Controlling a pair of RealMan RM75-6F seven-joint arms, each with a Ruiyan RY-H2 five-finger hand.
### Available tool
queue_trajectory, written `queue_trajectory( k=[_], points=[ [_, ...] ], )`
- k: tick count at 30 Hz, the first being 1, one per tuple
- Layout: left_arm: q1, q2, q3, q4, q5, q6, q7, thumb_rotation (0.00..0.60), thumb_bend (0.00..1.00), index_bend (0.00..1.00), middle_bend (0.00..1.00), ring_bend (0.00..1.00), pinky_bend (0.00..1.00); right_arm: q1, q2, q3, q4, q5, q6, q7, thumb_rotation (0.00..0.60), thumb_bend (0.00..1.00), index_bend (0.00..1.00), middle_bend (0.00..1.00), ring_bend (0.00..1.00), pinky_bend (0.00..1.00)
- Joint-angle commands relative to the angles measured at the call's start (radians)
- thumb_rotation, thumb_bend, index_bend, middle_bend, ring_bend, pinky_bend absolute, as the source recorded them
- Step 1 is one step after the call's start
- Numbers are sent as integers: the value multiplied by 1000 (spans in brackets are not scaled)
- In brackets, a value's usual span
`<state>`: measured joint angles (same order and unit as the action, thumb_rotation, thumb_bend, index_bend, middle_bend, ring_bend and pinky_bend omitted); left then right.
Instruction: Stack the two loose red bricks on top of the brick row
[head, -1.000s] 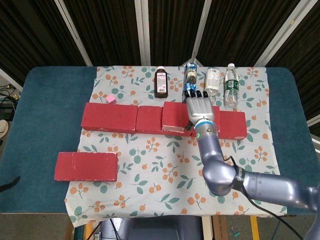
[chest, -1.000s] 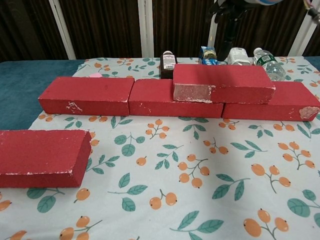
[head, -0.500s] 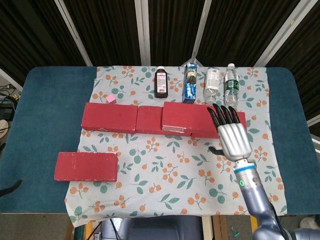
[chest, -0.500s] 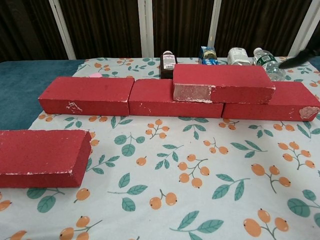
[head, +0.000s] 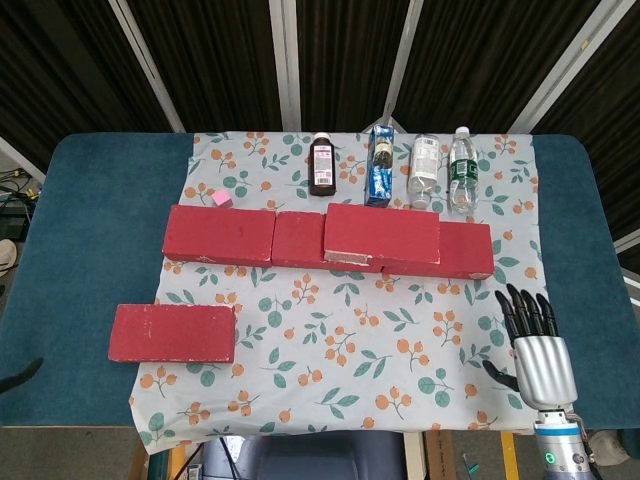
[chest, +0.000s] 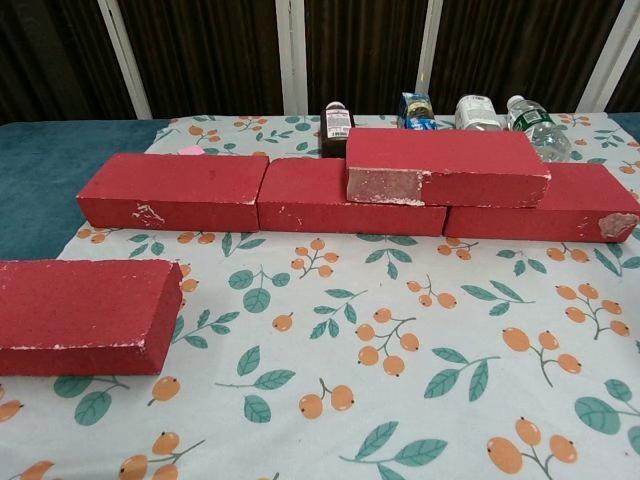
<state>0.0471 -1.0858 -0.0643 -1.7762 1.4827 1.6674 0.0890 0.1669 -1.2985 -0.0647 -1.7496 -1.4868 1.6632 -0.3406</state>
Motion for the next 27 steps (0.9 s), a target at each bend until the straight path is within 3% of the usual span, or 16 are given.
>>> queue_trajectory(
  k=[1, 5, 13, 22, 27],
  points=[
    [6, -25, -11, -28, -39, 5, 61, 600, 0, 10, 19, 0, 122, -21, -25, 32, 40, 15, 17, -10, 600, 150, 0, 0, 0, 0],
    [-12, 2, -2, -88, -75, -61, 110, 600, 0, 1, 12, 0, 5, -34, -26, 57, 60, 22, 28, 0, 600, 150, 0, 0, 0, 0],
    [-138, 170, -11, -264, -165, -313, 180, 600, 0, 0, 0, 0, 0, -47, 30, 60, 20, 57, -44, 56, 600, 150, 0, 0, 0, 0],
    [-355, 287, -79, -420, -472, -578, 337, 600, 0, 0, 0, 0, 0, -46, 29, 76, 14, 73, -94, 50, 600, 150, 0, 0, 0, 0],
    [-487, 275, -94, -460, -682, -598, 515, 600, 0, 0, 0, 0, 0, -51, 27, 85, 7, 85, -108, 38, 600, 150, 0, 0, 0, 0]
  ],
)
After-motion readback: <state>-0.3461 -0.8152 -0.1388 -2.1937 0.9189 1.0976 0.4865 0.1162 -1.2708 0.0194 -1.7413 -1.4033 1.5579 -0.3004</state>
